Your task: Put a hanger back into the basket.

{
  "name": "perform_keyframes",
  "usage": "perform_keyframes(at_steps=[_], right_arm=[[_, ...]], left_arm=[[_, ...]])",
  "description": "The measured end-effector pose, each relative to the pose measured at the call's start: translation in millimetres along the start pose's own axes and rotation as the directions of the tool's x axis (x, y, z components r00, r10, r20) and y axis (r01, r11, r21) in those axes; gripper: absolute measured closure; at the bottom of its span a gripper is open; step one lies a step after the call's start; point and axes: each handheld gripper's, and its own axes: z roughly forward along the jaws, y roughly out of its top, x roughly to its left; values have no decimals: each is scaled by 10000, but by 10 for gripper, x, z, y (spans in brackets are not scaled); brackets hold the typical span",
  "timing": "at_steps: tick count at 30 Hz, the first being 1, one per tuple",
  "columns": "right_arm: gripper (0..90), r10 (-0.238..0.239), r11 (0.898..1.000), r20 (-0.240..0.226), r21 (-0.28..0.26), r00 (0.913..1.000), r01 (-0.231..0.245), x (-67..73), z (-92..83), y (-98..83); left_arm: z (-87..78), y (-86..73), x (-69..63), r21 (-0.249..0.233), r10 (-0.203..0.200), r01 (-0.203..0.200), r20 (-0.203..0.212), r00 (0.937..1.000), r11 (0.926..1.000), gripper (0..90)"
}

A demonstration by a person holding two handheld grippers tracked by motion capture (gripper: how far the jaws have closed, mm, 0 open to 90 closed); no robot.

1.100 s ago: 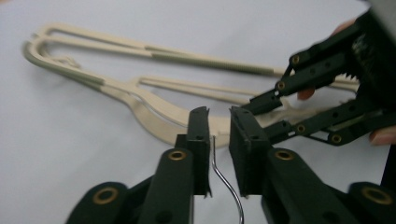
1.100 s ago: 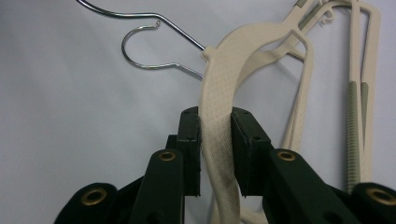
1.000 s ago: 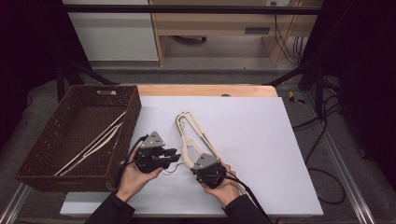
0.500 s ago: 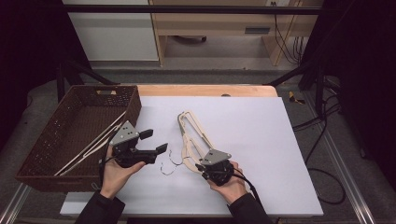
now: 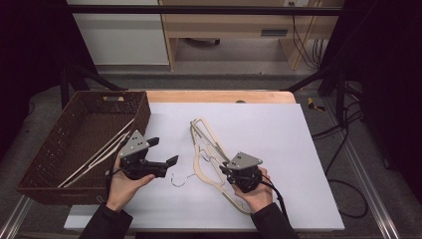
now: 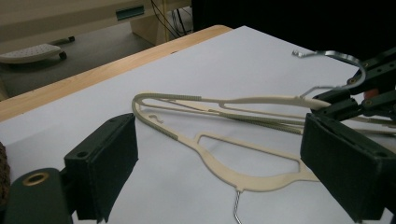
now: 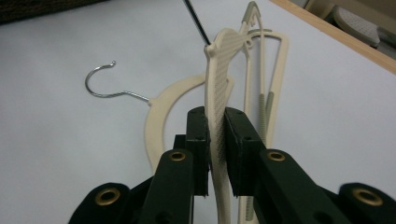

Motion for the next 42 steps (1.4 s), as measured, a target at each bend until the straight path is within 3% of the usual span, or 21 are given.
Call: perform_keyframes(at_steps=[6,7,9,14,20,22,23,25,26,27,29,30,32,34,35,38,39,40,41,42], right_arm=[[842,125,9997,536,-238,9985,-112,-106,-80,-7],[860,185,9992,871,-360,9960,-154,-167,-124,-17],[865,331,9980,1012,-565,9943,-274,-246,-165,-45],[866,498,9960,849,-780,9951,-432,-339,-208,-82],[867,551,9917,151,-1174,9984,-530,-339,-282,-40],[868,566,9886,-501,-1371,9971,-630,-308,-330,8],[868,566,9886,-501,-1371,9971,-630,-308,-330,8],[868,536,9855,-1297,-1531,9901,-734,-267,-351,53],[868,536,9855,-1297,-1531,9901,-734,-267,-351,53],[868,510,9838,-1822,-1599,9819,-808,-234,-349,77],[868,439,9837,-2280,-1602,9727,-820,-200,-340,96],[868,439,9837,-2280,-1602,9727,-820,-200,-340,96],[868,294,9851,-2714,-1554,9620,-739,-146,-315,116],[868,131,9861,-2886,-1546,9573,-601,-109,-296,124],[868,66,9866,-2974,-1538,9547,-547,-93,-286,127],[867,-46,9874,-3162,-1518,9487,-458,-64,-270,135],[868,-156,9877,-3316,-1519,9433,-371,-34,-254,143],[868,-156,9877,-3316,-1519,9433,-371,-34,-254,143],[868,-265,9886,-3450,-1482,9382,-265,0,-243,152],[868,-331,9889,-3491,-1475,9365,-201,15,-240,158]], left_arm=[[25,-14,-14,42,2,-2,36,10000,10000,88],[31,-17,-18,31,8,-8,46,10000,10000,86],[47,-23,-27,88,38,-39,75,10000,10000,83],[81,-36,-50,234,171,-176,196,9997,9996,80],[92,-39,-71,270,273,-280,288,9992,9992,77],[99,-38,-90,297,350,-361,360,9987,9989,77],[99,-38,-90,297,350,-361,360,9987,9989,77],[105,-37,-103,369,479,-494,420,9980,9981,78],[113,-38,-116,373,469,-486,448,9979,9981,78],[128,-40,-139,437,623,-646,535,9966,9970,80],[145,-42,-168,560,777,-815,667,9947,9951,84],[145,-42,-168,560,777,-815,667,9947,9951,88],[176,-44,-218,703,968,-1030,868,9915,9922,101],[187,-46,-234,732,1050,-1124,976,9897,9910,118],[205,-50,-267,779,1189,-1285,1170,9860,9886,127],[227,-53,-300,860,1318,-1437,1312,9826,9859,171],[255,-60,-335,927,1497,-1642,1454,9780,9821,188],[255,-60,-335,927,1497,-1642,1454,9780,9821,206],[279,-68,-364,1008,1668,-1840,1581,9732,9777,233],[279,-68,-364,1008,1668,-1840,1581,9732,9777,267]])
